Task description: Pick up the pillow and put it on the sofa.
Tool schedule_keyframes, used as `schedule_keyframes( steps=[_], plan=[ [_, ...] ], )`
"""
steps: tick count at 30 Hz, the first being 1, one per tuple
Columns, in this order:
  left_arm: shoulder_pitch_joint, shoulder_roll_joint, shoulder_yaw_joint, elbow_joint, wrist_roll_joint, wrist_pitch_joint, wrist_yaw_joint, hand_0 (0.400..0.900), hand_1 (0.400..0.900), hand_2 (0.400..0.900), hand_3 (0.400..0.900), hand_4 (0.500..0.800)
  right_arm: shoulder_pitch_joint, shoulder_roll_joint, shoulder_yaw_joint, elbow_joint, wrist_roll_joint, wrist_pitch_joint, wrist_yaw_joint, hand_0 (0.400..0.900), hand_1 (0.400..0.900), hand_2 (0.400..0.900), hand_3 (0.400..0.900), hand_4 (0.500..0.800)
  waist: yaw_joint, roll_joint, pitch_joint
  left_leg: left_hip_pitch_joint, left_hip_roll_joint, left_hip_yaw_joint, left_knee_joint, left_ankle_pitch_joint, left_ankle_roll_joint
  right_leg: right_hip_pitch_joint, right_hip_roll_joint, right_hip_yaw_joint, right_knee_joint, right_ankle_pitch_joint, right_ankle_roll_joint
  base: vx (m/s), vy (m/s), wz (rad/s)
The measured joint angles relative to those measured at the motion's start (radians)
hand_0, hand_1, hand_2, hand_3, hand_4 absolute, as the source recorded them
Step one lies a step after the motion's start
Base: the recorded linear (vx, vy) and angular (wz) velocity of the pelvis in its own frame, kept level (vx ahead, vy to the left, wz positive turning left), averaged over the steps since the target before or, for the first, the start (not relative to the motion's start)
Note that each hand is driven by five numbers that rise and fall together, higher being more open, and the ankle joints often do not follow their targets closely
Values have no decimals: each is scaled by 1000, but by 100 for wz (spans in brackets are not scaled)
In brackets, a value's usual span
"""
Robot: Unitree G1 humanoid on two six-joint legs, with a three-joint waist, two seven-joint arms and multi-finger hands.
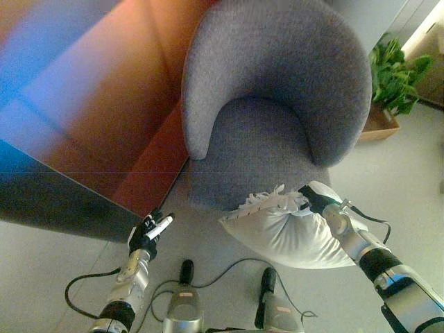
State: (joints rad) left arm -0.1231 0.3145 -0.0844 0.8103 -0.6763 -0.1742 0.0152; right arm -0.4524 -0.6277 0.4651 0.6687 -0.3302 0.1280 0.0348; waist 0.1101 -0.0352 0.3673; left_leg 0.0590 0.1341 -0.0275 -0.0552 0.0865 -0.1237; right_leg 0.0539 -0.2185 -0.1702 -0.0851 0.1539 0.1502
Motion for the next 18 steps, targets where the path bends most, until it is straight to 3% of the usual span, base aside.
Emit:
schedule_keyframes(
  steps=[9, 18],
  plan=[
    [86, -2, 3, 4, 15, 28, -28, 900, 900, 900, 900, 800, 0, -40, -3, -11, 0, 24, 47, 400, 400, 400, 400, 500, 4, -9, -125, 31, 4, 7, -26, -4, 3, 24, 0, -4, -1, -8, -1, 87, 12, 2],
    [138, -2, 5, 16, 16, 41, -30, 900, 900, 900, 900, 800, -91, -130, 1, -8, 12, 46, 106, 400, 400, 400, 400, 500, 5, -4, -175, 32, 8, 7, -26, -21, -2, 26, -1, -7, -3, -8, -2, 73, -1, 3]
  ],
)
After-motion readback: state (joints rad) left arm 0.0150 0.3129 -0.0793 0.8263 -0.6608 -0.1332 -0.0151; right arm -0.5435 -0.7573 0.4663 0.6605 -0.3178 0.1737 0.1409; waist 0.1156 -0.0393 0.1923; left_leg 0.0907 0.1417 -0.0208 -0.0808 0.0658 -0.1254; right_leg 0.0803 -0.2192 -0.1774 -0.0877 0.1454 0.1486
